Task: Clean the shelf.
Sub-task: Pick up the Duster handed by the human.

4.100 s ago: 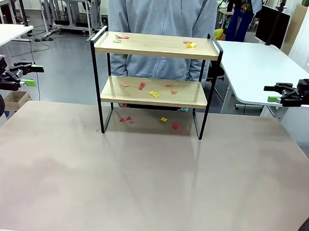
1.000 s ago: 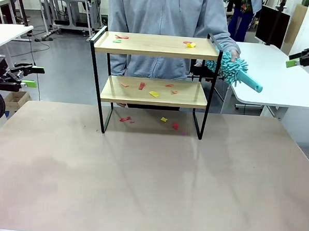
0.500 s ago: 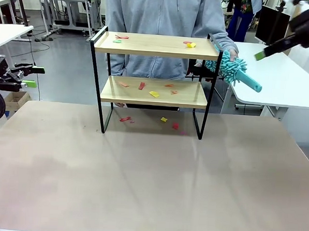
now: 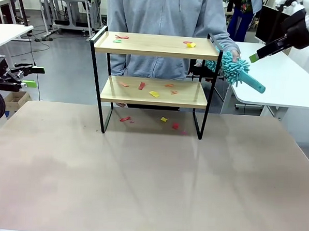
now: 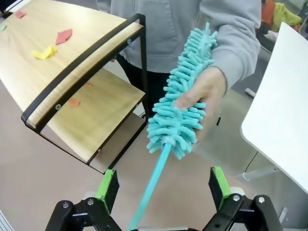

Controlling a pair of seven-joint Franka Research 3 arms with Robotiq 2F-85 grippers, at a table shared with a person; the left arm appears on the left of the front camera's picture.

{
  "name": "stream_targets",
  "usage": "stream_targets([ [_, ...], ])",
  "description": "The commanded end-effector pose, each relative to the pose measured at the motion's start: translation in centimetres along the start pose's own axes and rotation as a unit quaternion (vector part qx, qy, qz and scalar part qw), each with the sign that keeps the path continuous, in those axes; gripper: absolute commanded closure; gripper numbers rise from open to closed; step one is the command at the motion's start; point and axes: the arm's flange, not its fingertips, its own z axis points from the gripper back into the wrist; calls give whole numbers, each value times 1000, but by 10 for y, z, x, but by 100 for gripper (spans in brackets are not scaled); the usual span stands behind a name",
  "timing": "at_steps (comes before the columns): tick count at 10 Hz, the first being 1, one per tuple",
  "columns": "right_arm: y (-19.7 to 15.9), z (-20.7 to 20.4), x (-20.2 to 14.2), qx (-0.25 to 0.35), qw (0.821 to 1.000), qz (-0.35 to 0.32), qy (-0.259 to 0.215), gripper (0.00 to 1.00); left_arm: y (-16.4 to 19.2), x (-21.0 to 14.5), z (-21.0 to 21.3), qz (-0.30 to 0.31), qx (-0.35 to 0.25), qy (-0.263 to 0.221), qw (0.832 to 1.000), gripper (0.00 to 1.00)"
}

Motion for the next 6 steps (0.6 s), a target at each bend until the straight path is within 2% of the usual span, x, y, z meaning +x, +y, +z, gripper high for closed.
stream_targets([
  [1,7,-3,3,1,1000,1,1,0,-2,2,-2,-3,1,3,1000,0],
  [3,16,-7,-1,-6,999,-23,49,0,-2,2,-2,-3,1,3,1000,0],
  [6,18,-24,-8,-51,992,-28,114,0,-2,2,-2,-3,1,3,1000,0],
])
